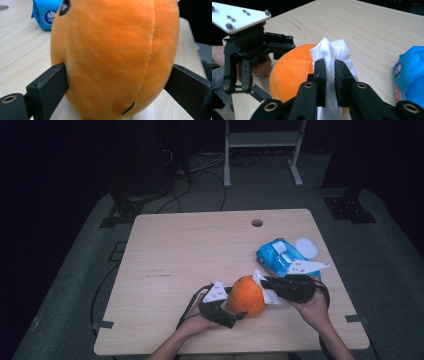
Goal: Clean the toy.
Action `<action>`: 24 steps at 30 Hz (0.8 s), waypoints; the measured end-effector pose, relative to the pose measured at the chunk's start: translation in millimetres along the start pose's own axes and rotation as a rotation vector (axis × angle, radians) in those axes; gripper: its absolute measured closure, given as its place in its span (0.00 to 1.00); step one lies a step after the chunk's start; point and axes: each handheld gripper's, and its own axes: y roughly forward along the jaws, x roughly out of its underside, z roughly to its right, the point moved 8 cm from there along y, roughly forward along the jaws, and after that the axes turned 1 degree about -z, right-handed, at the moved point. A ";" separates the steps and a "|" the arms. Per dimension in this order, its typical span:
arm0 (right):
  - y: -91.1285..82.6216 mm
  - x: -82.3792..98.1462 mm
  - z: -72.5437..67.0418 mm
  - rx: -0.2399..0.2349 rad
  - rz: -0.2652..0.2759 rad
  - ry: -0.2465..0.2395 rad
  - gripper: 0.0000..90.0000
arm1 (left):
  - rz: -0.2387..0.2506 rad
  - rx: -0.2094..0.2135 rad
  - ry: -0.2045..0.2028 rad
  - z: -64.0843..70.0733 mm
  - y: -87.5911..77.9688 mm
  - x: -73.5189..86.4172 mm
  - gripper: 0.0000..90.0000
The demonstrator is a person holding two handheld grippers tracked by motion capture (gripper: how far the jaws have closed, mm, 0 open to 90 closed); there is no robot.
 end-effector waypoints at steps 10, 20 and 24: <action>-12.3 -18.6 -15.4 -0.035 0.078 -0.013 0.89 | 0.049 -0.018 0.008 5.9 -32.5 -32.9 0.32; 15.5 6.2 -7.6 0.007 -0.033 -0.007 0.90 | -0.023 0.000 -0.035 -3.8 -43.6 -19.0 0.32; 8.7 -3.7 -14.1 0.012 -0.004 -0.033 0.90 | -0.021 -0.012 -0.045 -6.7 -38.0 -20.1 0.31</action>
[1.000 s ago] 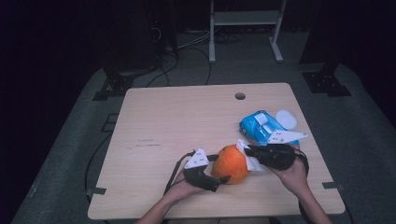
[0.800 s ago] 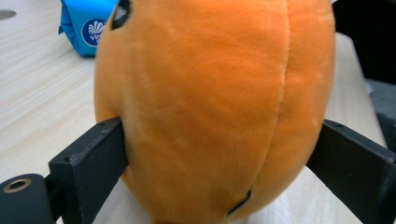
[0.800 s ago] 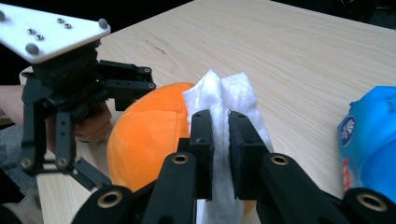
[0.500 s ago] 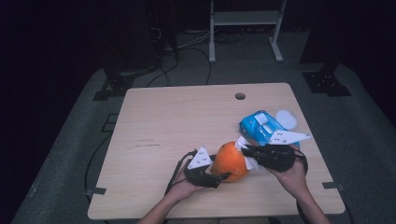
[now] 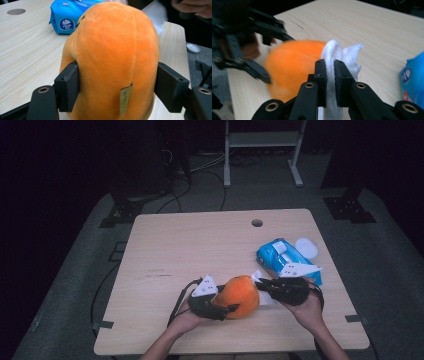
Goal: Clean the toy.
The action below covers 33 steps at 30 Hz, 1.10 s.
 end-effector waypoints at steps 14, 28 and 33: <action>4.8 -9.2 -26.4 -0.024 0.009 -0.082 0.90 | 0.015 -0.005 0.005 2.5 15.4 -1.3 0.27; 3.2 2.4 -6.9 -0.006 -0.008 -0.030 0.90 | 0.078 0.017 0.052 -7.4 9.1 -0.4 0.10; 3.9 3.0 -6.0 -0.013 -0.008 -0.031 0.89 | 0.069 0.050 0.048 -9.2 16.6 9.5 0.06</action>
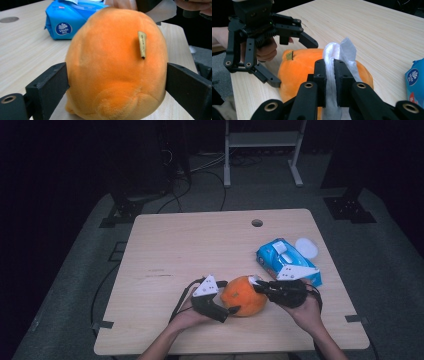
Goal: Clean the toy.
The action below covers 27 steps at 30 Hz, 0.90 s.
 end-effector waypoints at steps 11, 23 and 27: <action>-7.7 -5.5 1.5 -0.017 0.044 0.046 0.89 | 0.037 0.012 0.020 10.5 -15.6 -23.3 0.34; 8.1 -6.8 -20.6 -0.077 0.022 0.027 0.90 | -0.036 -0.001 -0.023 6.6 -12.1 -13.9 0.28; 13.8 -15.3 -40.1 -0.091 0.018 -0.042 0.89 | -0.041 -0.008 -0.008 9.9 -8.7 -13.9 0.26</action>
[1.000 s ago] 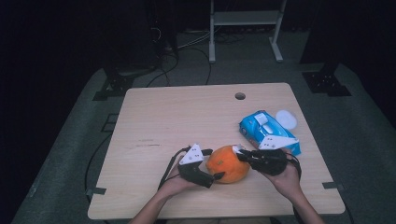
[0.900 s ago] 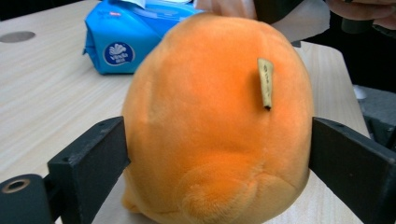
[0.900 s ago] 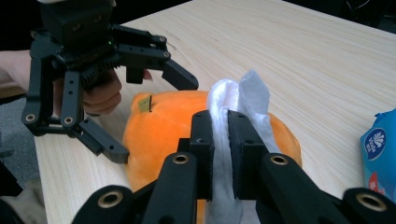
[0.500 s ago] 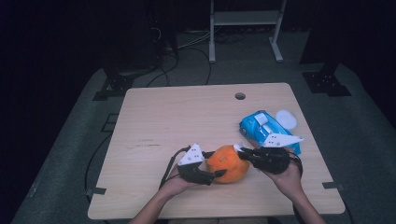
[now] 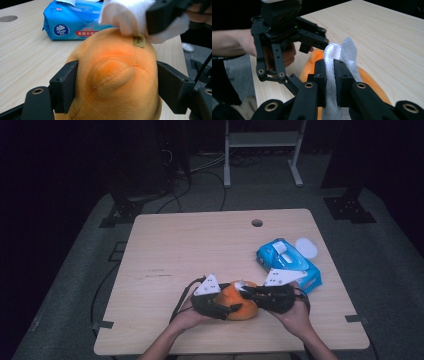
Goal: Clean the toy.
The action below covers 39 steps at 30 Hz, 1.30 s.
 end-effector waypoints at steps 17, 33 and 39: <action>5.8 -0.3 -8.5 0.032 -0.039 -0.077 0.90 | 0.001 -0.010 0.003 1.0 5.2 -0.6 0.26; -3.6 15.6 16.8 0.052 -0.058 -0.003 0.90 | 0.120 0.061 0.043 -10.3 -2.0 3.7 0.10; -4.5 18.3 19.0 0.063 -0.063 0.003 0.90 | 0.123 0.064 0.045 -12.2 -8.2 3.8 0.10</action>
